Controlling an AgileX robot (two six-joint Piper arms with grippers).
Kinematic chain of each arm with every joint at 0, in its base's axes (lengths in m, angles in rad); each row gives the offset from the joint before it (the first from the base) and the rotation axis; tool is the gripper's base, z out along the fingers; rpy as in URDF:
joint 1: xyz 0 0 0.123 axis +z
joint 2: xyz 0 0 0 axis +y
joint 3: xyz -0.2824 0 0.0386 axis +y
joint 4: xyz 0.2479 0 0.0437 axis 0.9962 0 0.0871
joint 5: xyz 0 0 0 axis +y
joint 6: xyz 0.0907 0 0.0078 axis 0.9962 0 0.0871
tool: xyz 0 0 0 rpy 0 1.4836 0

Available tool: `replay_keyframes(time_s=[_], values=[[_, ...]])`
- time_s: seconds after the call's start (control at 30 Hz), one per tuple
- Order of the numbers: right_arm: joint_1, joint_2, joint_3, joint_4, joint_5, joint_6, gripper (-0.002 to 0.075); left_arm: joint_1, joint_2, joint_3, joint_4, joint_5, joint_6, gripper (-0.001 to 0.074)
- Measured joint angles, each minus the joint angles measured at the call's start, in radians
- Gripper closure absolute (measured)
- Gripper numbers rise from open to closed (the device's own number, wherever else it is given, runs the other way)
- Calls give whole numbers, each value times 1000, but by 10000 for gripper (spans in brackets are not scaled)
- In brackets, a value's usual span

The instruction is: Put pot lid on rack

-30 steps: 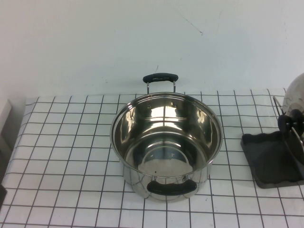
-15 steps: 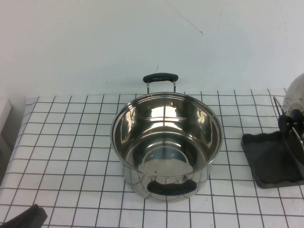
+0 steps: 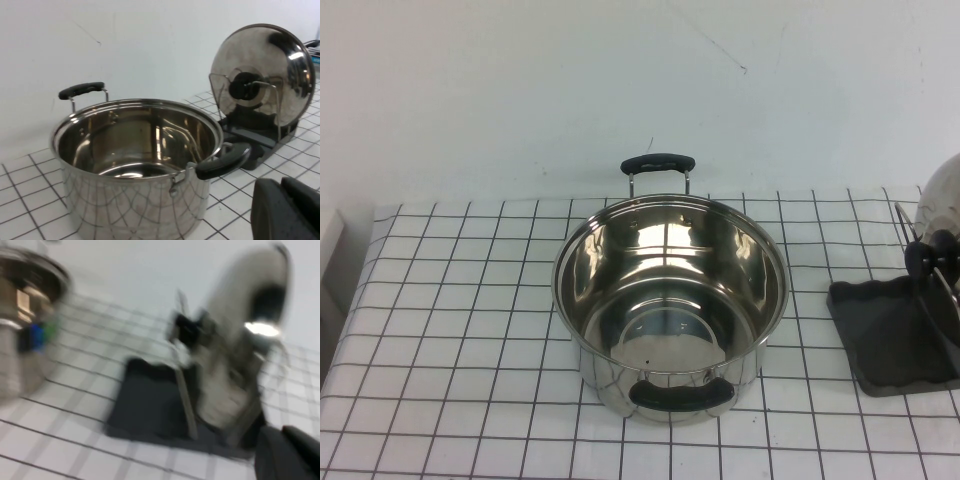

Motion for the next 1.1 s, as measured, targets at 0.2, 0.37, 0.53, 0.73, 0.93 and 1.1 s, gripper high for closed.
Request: replay_keyframes(time_s=[0.2,0.37,0.53,0.73,0.93,1.1], values=[[0,-122,2,-601,-4,556,727,0,0,0,0,-51,0,737],[29,-200,113,-801,-222,807,727,0,0,0,0,-67,0,737],[118,-204,253,-753,-397,837,728,0,0,0,0,-72,0,737],[182,-204,259,-742,-195,809,727,0,0,0,0,-72,0,737],[182,-204,257,-744,-123,805,728,0,0,0,0,-88,0,737],[182,-204,257,-746,-122,805,728,0,0,0,0,-103,2,737]])
